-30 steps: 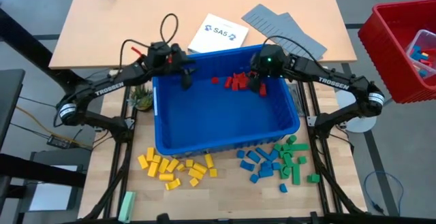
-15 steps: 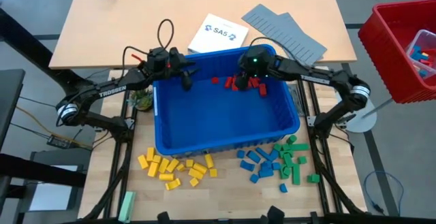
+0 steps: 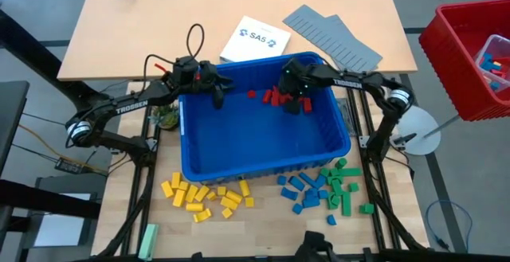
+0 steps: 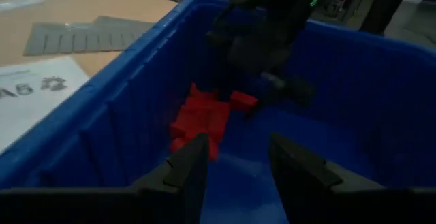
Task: Sort blocks
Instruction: Remove the red block from the blue bin
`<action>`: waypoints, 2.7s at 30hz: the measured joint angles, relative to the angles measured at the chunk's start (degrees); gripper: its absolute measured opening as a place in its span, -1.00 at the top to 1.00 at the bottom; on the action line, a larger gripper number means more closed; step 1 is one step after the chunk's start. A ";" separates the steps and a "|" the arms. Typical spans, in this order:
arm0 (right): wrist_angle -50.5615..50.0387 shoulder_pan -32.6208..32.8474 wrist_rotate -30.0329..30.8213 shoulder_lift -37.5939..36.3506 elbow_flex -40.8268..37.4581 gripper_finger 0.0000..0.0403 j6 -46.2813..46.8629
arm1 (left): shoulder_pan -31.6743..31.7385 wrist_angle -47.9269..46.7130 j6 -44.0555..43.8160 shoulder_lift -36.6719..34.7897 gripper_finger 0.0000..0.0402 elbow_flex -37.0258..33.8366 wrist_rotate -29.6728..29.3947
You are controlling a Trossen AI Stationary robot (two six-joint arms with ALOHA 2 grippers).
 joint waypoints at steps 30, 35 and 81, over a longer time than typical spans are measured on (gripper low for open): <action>0.94 -2.04 3.94 4.86 -0.05 0.43 -14.28 | -0.46 0.39 -1.47 0.04 0.19 0.04 -1.56; -0.92 -1.26 3.53 -1.31 -0.05 0.43 -10.65 | -0.46 0.36 -1.47 0.04 0.19 0.04 -1.79; 5.43 72.70 22.21 -7.06 0.04 0.43 38.09 | -0.48 0.35 -1.04 0.04 0.19 0.07 -2.12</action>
